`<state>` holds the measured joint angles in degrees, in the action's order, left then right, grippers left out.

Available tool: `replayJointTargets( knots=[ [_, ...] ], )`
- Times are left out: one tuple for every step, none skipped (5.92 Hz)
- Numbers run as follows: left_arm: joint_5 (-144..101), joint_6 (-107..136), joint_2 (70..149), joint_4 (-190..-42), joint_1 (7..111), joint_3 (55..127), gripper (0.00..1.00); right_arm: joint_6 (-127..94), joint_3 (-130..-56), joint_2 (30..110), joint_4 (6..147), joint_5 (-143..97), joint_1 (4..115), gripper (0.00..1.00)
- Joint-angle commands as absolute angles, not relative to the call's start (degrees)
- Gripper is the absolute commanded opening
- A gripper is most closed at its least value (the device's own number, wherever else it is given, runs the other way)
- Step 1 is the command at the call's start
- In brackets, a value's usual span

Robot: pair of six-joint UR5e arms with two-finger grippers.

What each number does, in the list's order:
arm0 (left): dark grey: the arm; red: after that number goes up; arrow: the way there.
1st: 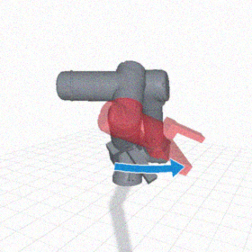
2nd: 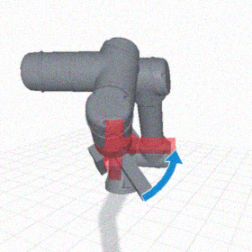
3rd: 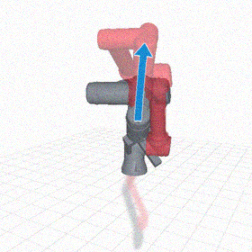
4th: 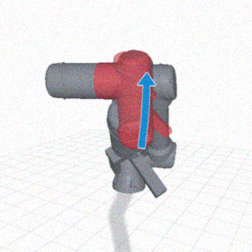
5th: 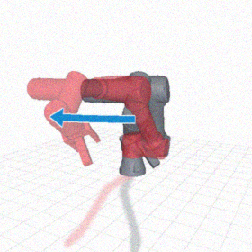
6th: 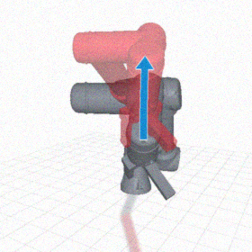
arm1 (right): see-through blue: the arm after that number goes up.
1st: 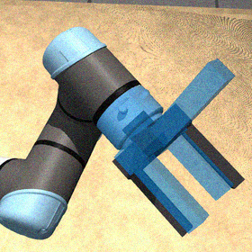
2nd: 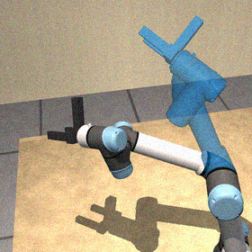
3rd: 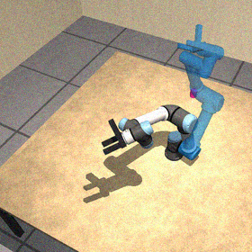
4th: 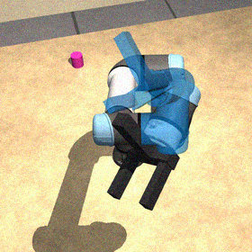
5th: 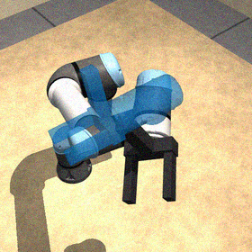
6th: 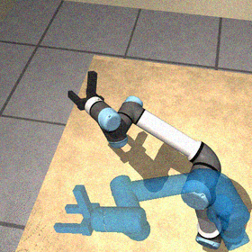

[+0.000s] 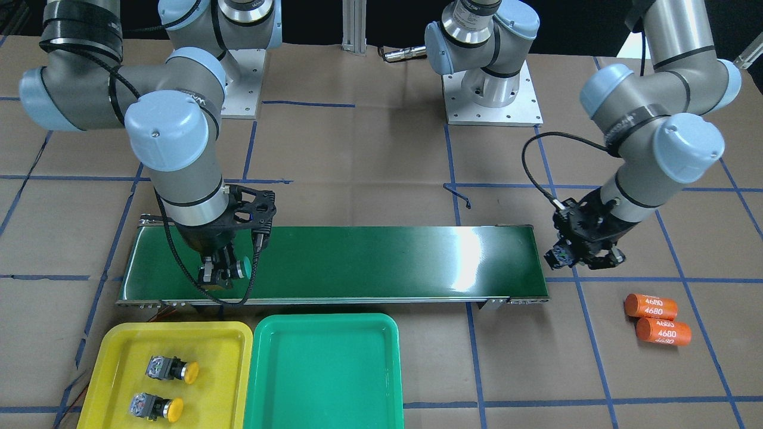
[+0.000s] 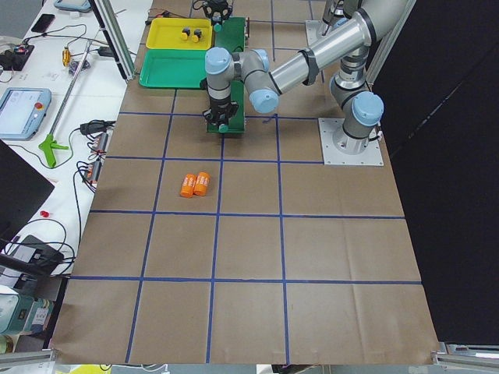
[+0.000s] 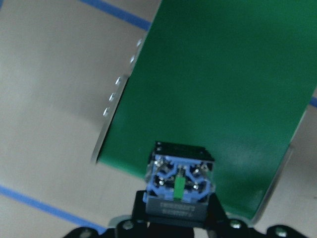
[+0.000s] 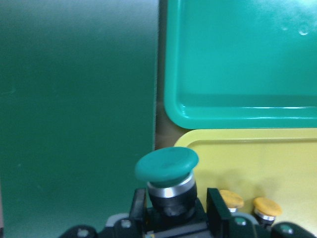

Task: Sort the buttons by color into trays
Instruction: 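Place green button in green tray with right while left sets one on belt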

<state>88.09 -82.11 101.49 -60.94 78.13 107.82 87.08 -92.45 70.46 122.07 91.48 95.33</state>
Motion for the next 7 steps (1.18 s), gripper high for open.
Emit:
replayJointTargets(
  knots=[
    [88.77,-86.98,102.91,-60.65,84.1,108.63,0.0,85.01,-82.58,62.18,121.99,90.45,96.23,0.1],
    [88.33,-87.1,103.44,-59.6,84.11,109.15,0.03,80.99,-78.44,57.61,122.34,88.35,98.33,0.1],
    [88.33,-87.01,103.62,-59.42,84.11,108.9,0.39,76.16,-75.35,53.48,122.69,86.42,100.61,0.1],
    [88.42,-86.58,103.54,-60.11,83.85,108.55,0.93,72.02,-73.41,50.74,123.57,83.61,102.46,0.1],
    [88.68,-86.49,103.01,-60.12,83.24,108.11,0.95,71.11,-73.39,48.97,125.05,83.41,103.52,0.42],
    [88.94,-86.4,102.75,-60.12,81.93,107.15,0.98,70.41,-73.3,48.96,126.63,82.97,103.62,0.99],
    [88.86,-86.22,101.61,-60.03,78.78,106.79,0.98,70.4,-72.95,50.35,126.56,83.84,103.62,1.0]
  ],
)
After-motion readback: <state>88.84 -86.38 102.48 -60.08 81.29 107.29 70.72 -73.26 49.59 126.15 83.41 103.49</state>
